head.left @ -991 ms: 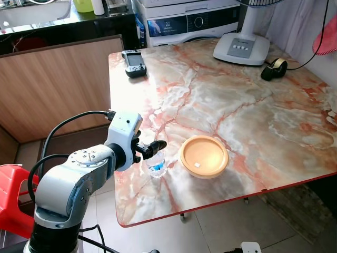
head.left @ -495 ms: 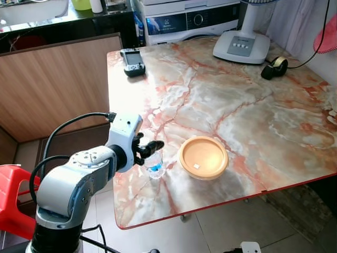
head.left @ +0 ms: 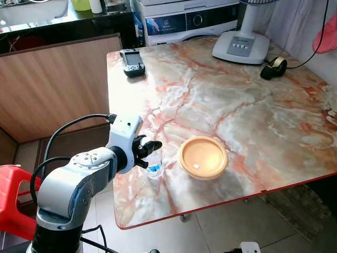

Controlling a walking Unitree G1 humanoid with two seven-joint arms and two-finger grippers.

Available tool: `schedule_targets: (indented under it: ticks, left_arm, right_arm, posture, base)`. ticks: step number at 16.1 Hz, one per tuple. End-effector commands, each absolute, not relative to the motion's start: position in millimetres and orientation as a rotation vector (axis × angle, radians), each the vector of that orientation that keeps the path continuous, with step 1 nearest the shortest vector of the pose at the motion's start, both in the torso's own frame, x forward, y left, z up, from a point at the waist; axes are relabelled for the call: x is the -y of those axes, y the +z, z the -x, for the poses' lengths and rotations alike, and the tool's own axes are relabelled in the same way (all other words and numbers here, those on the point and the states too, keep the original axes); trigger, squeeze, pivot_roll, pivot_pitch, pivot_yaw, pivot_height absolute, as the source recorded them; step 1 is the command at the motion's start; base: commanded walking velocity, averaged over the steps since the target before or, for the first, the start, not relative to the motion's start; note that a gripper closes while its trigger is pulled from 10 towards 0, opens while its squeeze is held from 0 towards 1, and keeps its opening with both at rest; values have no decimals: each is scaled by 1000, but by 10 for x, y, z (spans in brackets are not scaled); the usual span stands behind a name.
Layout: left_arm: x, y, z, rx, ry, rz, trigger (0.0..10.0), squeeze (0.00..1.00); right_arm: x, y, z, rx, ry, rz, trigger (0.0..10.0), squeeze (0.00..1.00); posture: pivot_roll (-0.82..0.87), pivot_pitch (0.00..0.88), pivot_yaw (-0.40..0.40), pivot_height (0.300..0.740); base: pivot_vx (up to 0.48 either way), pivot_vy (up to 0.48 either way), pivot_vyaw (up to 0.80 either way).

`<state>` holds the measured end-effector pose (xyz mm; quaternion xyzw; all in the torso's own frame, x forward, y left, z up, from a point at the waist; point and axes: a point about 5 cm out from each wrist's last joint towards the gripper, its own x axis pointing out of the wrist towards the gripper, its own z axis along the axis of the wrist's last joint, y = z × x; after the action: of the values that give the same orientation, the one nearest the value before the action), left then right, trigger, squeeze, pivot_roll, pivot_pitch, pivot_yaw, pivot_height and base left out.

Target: Restocking fridge

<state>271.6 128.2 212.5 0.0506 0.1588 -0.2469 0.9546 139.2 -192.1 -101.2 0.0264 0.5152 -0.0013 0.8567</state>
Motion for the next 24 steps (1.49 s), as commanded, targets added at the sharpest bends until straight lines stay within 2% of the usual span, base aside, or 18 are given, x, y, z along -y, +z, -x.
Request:
schedule_targets:
  ticks: [1,4,5,6,7,10,12,14,16,19,24]
  left_arm:
    - [-1321,2064,-2700,-350,-484,-95,0,0]
    - [-1406,2118,-2766,-291,-398,-113,0,0]
    - [-1484,2250,-2845,-186,-316,-104,0,0]
    - [-1559,2357,-2886,-82,-244,-138,4549,0]
    - [-1600,2393,-2884,-19,-205,-193,10000,0]
    - [-1666,2343,-2817,28,-148,-173,10000,0]
    - [-1939,2174,-2630,98,63,-496,10000,0]
    - [-2030,2168,-2593,139,121,-589,10000,0]
    - [-2059,2140,-2615,151,141,-581,10000,0]
    - [-1913,2156,-2677,225,93,-514,10000,0]
    - [-1894,2168,-2691,266,103,-509,10000,0]
  right_arm:
    - [1919,-1030,-1344,-1103,0,-56,10000,0]
    - [1916,-1032,-1340,-1104,0,-57,10000,0]
    - [1915,-1033,-1338,-1105,0,-57,10000,0]
    - [1913,-1034,-1334,-1105,0,-58,10000,0]
    - [1911,-1036,-1329,-1106,-1,-58,10000,0]
    - [1909,-1038,-1323,-1106,-2,-61,10000,0]
    - [1914,-1044,-1303,-1108,-6,-60,10000,0]
    - [1912,-1046,-1295,-1105,-12,-67,10000,0]
    - [1906,-1047,-1292,-1101,-17,-74,10000,0]
    - [1886,-1049,-1291,-1095,-30,-89,10000,0]
    - [1887,-1048,-1291,-1088,-42,-101,10000,0]
  posture:
    - [58,98,30,740]
    - [57,99,30,740]
    - [57,100,30,740]
    - [56,99,34,740]
    - [54,97,36,740]
    - [50,100,38,740]
    - [44,109,43,740]
    - [47,108,48,740]
    - [44,102,53,740]
    - [36,97,59,740]
    - [36,84,58,740]
  base:
    - [0,0,0]
    - [0,0,0]
    - [0,0,0]
    - [0,0,0]
    - [0,0,0]
    - [0,0,0]
    - [0,0,0]
    - [0,0,0]
    - [0,0,0]
    - [0,0,0]
    - [-96,0,0]
